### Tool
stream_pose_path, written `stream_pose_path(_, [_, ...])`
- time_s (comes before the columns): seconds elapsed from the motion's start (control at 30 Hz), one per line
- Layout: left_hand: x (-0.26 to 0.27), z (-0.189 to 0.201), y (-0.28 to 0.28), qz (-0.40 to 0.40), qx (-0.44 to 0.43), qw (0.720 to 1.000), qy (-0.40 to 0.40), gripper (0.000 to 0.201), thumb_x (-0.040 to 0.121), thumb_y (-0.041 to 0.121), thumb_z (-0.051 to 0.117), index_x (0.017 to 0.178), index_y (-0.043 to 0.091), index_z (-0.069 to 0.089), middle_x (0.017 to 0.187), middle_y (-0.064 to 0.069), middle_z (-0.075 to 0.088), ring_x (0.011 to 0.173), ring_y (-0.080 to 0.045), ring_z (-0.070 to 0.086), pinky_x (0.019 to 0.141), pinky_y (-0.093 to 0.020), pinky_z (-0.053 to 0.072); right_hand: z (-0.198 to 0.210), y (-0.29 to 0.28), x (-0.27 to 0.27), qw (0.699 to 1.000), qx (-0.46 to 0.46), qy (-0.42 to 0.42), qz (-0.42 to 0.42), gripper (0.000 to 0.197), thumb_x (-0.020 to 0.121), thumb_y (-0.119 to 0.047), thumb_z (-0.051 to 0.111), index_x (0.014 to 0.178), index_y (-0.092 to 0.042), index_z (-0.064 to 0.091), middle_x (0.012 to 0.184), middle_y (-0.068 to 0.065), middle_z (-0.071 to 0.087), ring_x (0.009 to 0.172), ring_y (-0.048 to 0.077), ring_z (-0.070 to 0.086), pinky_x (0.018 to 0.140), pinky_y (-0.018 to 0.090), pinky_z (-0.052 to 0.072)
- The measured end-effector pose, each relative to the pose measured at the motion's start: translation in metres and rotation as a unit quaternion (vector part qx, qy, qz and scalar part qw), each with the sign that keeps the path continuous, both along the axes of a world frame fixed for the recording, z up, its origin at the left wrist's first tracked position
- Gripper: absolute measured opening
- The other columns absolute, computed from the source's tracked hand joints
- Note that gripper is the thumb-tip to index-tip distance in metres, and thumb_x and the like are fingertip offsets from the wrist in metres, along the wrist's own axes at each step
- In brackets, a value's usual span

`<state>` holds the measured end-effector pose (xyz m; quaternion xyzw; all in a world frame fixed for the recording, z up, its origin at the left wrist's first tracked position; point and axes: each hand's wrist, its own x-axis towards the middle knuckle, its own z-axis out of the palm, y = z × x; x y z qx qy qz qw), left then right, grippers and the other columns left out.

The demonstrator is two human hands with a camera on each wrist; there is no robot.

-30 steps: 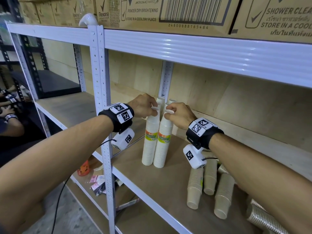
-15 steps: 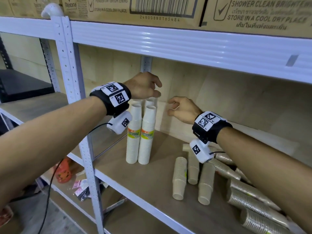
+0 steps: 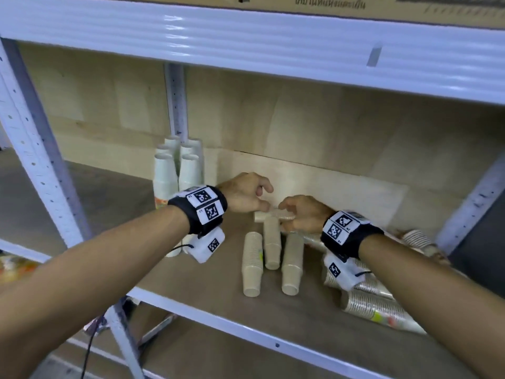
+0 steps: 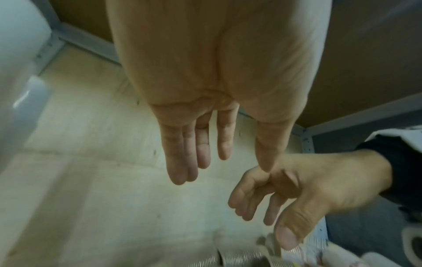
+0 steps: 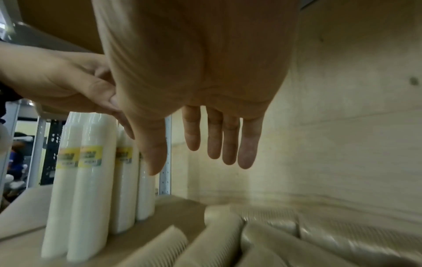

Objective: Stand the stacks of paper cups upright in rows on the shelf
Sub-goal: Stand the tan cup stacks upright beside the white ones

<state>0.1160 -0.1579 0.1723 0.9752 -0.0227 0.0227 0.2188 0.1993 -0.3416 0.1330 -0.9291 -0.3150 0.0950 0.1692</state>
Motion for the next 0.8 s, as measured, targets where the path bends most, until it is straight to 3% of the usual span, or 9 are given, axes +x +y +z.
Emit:
stream_pose_path(0.1, [-0.003, -0.037, -0.011, 0.003, -0.003, 0.999, 0.044, 0.056, 0.08, 0.044, 0.074, 0.13, 0.025, 0.056, 0.118, 0.004, 0.061, 0.105, -0.013, 0.057, 0.083, -0.026, 0.045, -0.024, -0.018, -0.01, 0.999, -0.024, 0.025, 0.017, 0.06, 0.071, -0.029, 0.08, 0.126, -0.023, 0.06, 0.123, -0.003, 0.06, 0.11, 0.016, 0.058, 0.093, 0.029, 0.048])
stream_pose_path(0.2, [-0.009, -0.07, -0.015, 0.014, -0.005, 0.996, 0.084, 0.059, 0.078, 0.042, 0.075, 0.131, 0.024, 0.055, 0.123, 0.006, 0.061, 0.112, -0.016, 0.058, 0.091, -0.029, 0.047, -0.044, -0.031, -0.019, 0.998, -0.041, 0.026, 0.035, 0.06, 0.075, -0.024, 0.077, 0.132, -0.021, 0.057, 0.128, -0.002, 0.056, 0.115, 0.015, 0.054, 0.089, 0.022, 0.041])
stream_pose_path(0.33, [-0.017, -0.098, -0.018, 0.038, 0.014, 0.992, 0.119, 0.07, 0.072, 0.054, 0.074, 0.132, 0.026, 0.053, 0.126, 0.004, 0.058, 0.115, -0.019, 0.057, 0.096, -0.037, 0.049, -0.066, -0.043, -0.022, 0.997, -0.052, 0.04, 0.037, 0.073, 0.07, -0.033, 0.076, 0.138, -0.024, 0.051, 0.135, 0.0, 0.05, 0.125, 0.017, 0.049, 0.098, 0.025, 0.038])
stream_pose_path(0.43, [-0.023, -0.11, -0.021, 0.055, 0.035, 0.989, 0.133, 0.081, 0.069, 0.059, 0.073, 0.139, 0.027, 0.047, 0.133, 0.005, 0.056, 0.119, -0.019, 0.055, 0.098, -0.036, 0.047, -0.072, -0.045, -0.028, 0.995, -0.085, 0.013, 0.059, 0.069, 0.077, -0.026, 0.075, 0.141, -0.023, 0.049, 0.137, 0.001, 0.046, 0.127, 0.017, 0.045, 0.103, 0.025, 0.035])
stream_pose_path(0.5, [-0.026, -0.116, -0.021, 0.065, 0.036, 0.988, 0.138, 0.082, 0.069, 0.058, 0.074, 0.139, 0.028, 0.044, 0.135, 0.004, 0.054, 0.119, -0.019, 0.054, 0.095, -0.033, 0.046, -0.075, -0.045, -0.03, 0.993, -0.102, 0.0, 0.068, 0.069, 0.077, -0.026, 0.075, 0.141, -0.024, 0.049, 0.138, 0.0, 0.048, 0.128, 0.018, 0.046, 0.107, 0.03, 0.036])
stream_pose_path(0.67, [-0.033, -0.126, -0.021, 0.068, 0.047, 0.987, 0.136, 0.083, 0.072, 0.054, 0.071, 0.144, 0.028, 0.039, 0.141, 0.002, 0.049, 0.122, -0.021, 0.052, 0.094, -0.033, 0.045, -0.083, -0.042, -0.034, 0.988, -0.124, -0.013, 0.095, 0.064, 0.068, -0.033, 0.078, 0.129, -0.032, 0.058, 0.125, -0.005, 0.05, 0.117, 0.019, 0.05, 0.098, 0.036, 0.042])
stream_pose_path(0.8, [-0.036, -0.127, -0.016, 0.067, 0.067, 0.987, 0.132, 0.078, 0.074, 0.047, 0.066, 0.145, 0.03, 0.037, 0.139, 0.0, 0.052, 0.12, -0.023, 0.054, 0.091, -0.034, 0.048, -0.09, -0.037, -0.035, 0.986, -0.129, -0.032, 0.101, 0.066, 0.067, -0.034, 0.078, 0.13, -0.033, 0.057, 0.128, -0.007, 0.047, 0.119, 0.017, 0.045, 0.1, 0.037, 0.04])
